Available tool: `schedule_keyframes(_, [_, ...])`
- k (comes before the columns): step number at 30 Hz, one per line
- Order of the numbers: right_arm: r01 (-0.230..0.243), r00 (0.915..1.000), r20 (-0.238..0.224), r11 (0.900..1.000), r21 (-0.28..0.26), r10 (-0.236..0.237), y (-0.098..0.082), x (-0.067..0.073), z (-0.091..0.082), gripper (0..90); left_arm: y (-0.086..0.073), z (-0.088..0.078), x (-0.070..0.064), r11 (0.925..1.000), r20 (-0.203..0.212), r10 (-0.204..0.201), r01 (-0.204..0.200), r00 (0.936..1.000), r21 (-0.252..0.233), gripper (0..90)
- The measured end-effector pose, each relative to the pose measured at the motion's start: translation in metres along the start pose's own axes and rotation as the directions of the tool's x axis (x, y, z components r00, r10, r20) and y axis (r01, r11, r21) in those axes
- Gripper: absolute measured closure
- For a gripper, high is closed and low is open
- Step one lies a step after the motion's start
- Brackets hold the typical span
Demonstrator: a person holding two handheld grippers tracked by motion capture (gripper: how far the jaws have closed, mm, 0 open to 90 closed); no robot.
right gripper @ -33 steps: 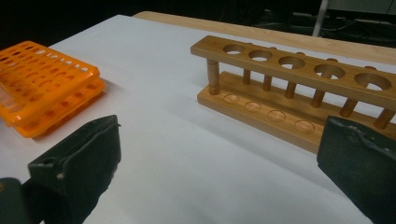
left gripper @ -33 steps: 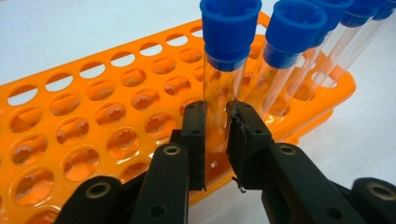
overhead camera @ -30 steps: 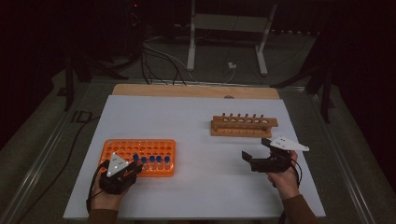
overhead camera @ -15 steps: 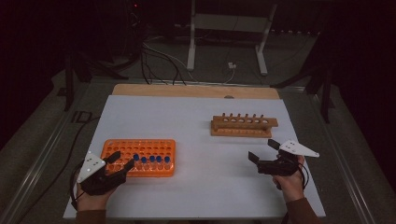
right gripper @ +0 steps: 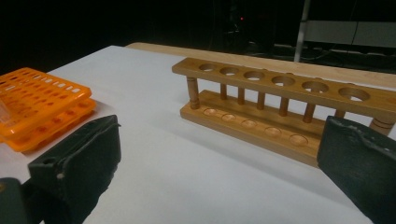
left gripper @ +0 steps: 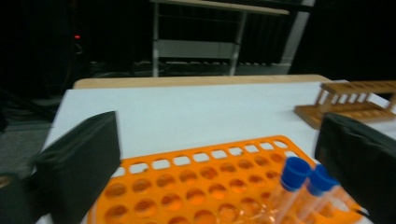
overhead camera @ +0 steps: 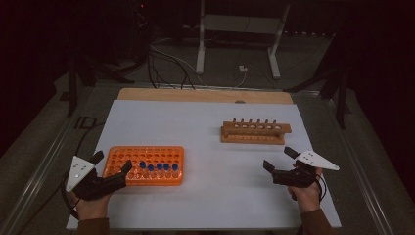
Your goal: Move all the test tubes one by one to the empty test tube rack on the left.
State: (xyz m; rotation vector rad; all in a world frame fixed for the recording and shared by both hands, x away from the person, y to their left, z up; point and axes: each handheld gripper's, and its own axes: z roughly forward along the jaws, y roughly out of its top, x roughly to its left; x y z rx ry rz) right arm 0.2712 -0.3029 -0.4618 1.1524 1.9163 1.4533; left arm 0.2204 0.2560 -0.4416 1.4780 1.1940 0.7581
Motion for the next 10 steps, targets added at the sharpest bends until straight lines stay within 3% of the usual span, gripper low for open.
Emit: schedule_keyframes(10, [-0.006,0.9999,0.01,1.0,-0.004,0.006,-0.0031,-0.0025,-0.0016,0.2,-0.0032,0.0009,0.0035,0.9998,-0.022,-0.011,0.011,0.9997,0.015,0.3])
